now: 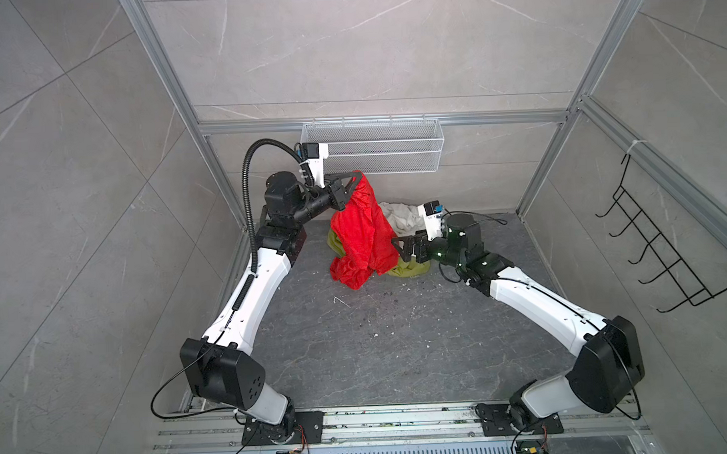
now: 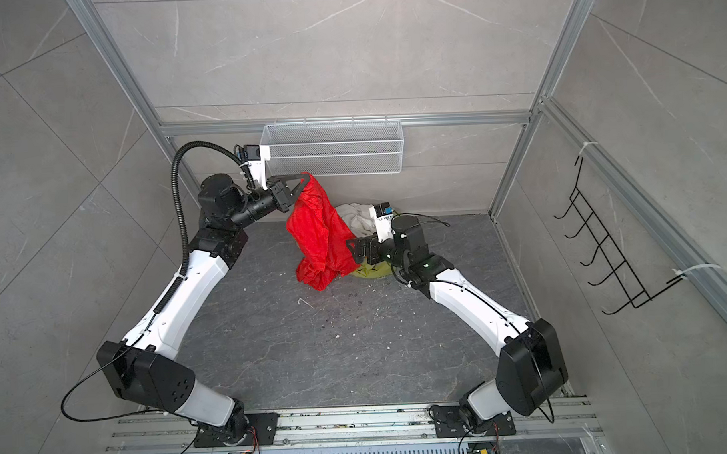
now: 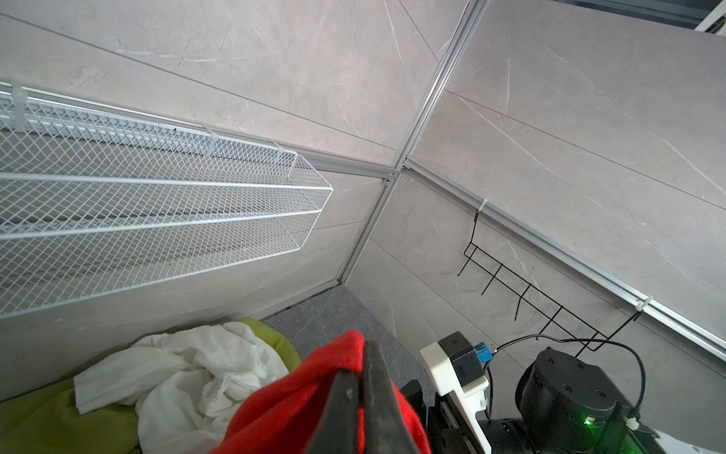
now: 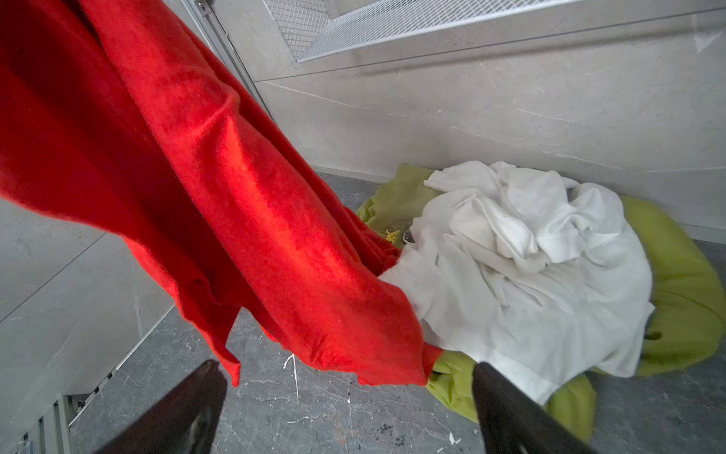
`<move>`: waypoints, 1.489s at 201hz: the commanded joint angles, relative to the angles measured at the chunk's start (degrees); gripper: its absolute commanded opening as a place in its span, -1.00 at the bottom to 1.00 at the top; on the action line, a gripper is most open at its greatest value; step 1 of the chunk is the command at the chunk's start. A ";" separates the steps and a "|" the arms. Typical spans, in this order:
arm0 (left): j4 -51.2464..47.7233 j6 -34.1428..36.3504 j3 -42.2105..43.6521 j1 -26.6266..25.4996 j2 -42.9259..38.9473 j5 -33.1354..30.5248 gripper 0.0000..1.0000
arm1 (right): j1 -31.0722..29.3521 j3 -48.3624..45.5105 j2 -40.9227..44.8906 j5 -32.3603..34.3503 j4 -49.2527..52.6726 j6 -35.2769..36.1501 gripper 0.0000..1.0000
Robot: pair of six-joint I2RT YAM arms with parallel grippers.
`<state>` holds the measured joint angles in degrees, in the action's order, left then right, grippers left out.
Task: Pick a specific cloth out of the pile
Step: 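Raise the red cloth higher and pull it away from the pile with the left gripper, then hold the red cloth up with the left gripper while the right gripper reaches under it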
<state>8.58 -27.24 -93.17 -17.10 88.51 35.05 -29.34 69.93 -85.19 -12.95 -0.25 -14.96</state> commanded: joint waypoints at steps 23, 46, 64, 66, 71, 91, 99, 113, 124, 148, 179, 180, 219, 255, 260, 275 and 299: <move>2.85 0.55 -3.98 0.28 -4.20 1.32 -1.00 | -0.45 0.97 2.22 -0.98 -0.28 1.61 1.00; 2.41 0.61 -4.01 0.31 -4.96 1.36 -1.00 | -0.62 1.39 2.22 -1.33 -0.09 1.69 1.00; 2.15 0.88 -4.23 0.30 -5.57 1.34 -1.00 | -0.69 1.74 2.36 -1.54 0.29 1.82 1.00; 2.08 0.88 -4.29 0.27 -5.61 1.34 -1.00 | -0.71 1.82 2.34 -1.55 0.28 1.92 1.00; 2.00 0.96 -4.39 0.30 -5.78 1.38 -1.00 | -0.76 1.91 2.40 -1.61 0.40 1.98 1.00; 1.75 0.90 -4.98 0.26 -6.32 1.39 -1.00 | -0.89 1.97 3.10 -1.86 0.69 2.28 1.00; 1.66 0.97 -5.30 0.30 -6.49 1.34 -1.00 | -0.91 1.76 3.53 -1.96 0.65 2.44 1.00; 1.53 0.79 -5.58 0.31 -6.77 1.43 -1.00 | -1.12 1.13 4.25 -3.28 0.07 2.81 1.00; 1.53 0.64 -5.60 0.30 -7.02 1.43 -1.00 | -1.17 0.12 4.93 -4.73 -1.56 2.89 0.99; 1.75 0.14 -5.56 0.22 -7.56 1.51 -1.00 | -1.89 -2.00 5.28 -7.36 -6.76 3.10 1.00; 2.23 -0.52 -6.30 -0.02 -7.74 1.78 -1.00 | -3.48 -4.40 0.43 -7.59 -16.44 3.11 1.00; 2.23 -0.48 -6.32 -0.03 -7.74 1.82 -1.00 | -3.59 -4.47 0.22 -7.52 -16.44 3.11 1.00; 2.19 -0.64 -6.66 -0.33 -8.08 2.04 -1.00 | -7.93 -14.81 -8.53 -3.36 -44.89 16.22 0.99; 1.53 -0.29 -6.25 -0.48 -8.68 2.29 -1.00 | -9.94 -16.08 -14.31 -1.52 -52.23 20.64 1.00; 1.53 -0.27 -6.16 -0.48 -8.78 2.22 -1.00 | -10.31 -16.94 -14.77 -1.20 -54.37 20.78 1.00; 1.57 -0.26 -5.59 -0.54 -9.12 2.24 -1.00 | -11.21 -18.42 -15.98 -0.62 -58.36 20.40 1.00; 2.05 -0.27 -4.52 -0.65 -9.56 2.13 -1.00 | -12.49 -18.39 -18.09 -0.12 -60.18 18.93 1.00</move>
<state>6.22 -27.24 -96.86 -17.43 82.21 36.36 -40.51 51.94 -101.14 -14.70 -51.29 3.33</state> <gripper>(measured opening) 0.051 0.997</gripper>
